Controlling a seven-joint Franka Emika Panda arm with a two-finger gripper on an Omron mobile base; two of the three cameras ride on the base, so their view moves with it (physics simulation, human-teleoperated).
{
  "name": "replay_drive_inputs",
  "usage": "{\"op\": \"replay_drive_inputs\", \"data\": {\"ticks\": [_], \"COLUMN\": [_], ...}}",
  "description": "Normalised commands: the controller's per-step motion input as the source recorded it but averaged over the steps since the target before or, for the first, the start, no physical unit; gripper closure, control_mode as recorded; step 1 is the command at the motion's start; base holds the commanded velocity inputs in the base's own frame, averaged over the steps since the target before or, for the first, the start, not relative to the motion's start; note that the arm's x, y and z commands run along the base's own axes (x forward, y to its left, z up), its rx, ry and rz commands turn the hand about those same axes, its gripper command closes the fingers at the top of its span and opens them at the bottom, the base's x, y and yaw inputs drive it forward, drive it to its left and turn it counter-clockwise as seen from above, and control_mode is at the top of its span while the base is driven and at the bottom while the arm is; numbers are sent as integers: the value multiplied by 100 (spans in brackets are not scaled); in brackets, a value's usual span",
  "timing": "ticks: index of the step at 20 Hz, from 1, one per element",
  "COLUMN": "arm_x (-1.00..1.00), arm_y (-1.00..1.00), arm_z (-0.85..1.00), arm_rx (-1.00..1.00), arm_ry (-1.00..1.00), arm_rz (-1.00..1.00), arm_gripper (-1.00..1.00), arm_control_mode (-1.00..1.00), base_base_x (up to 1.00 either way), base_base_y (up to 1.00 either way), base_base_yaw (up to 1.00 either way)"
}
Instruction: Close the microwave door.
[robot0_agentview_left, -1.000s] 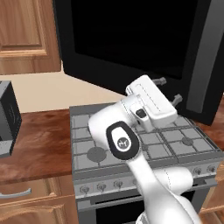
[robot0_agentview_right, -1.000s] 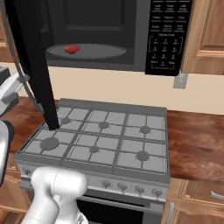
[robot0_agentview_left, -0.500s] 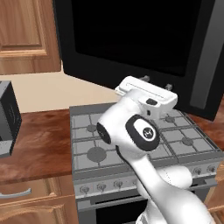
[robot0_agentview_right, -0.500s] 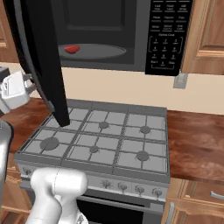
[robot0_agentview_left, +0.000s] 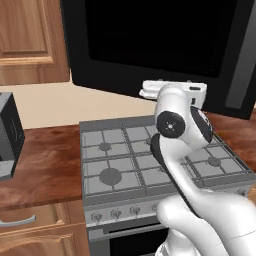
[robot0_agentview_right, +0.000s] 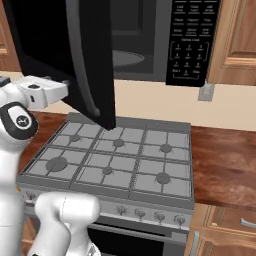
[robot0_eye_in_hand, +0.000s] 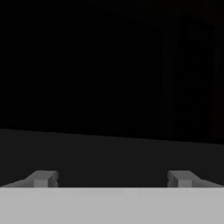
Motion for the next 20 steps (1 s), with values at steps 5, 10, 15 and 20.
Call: {"op": "replay_drive_inputs", "data": {"ticks": [5,10,15,20], "arm_x": [86,92,69,48], "arm_y": [-20,0,0,0], "arm_z": [0,0,30,24], "arm_rx": [13,9,2,1], "arm_ry": [9,11,20,25], "arm_rz": [41,33,21,15], "arm_gripper": [-100,-100,-100,-100], "arm_control_mode": [-100,-100,-100,-100], "base_base_x": [0,0,0,0], "base_base_y": [0,0,0,0], "base_base_yaw": [0,0,0,0]}}
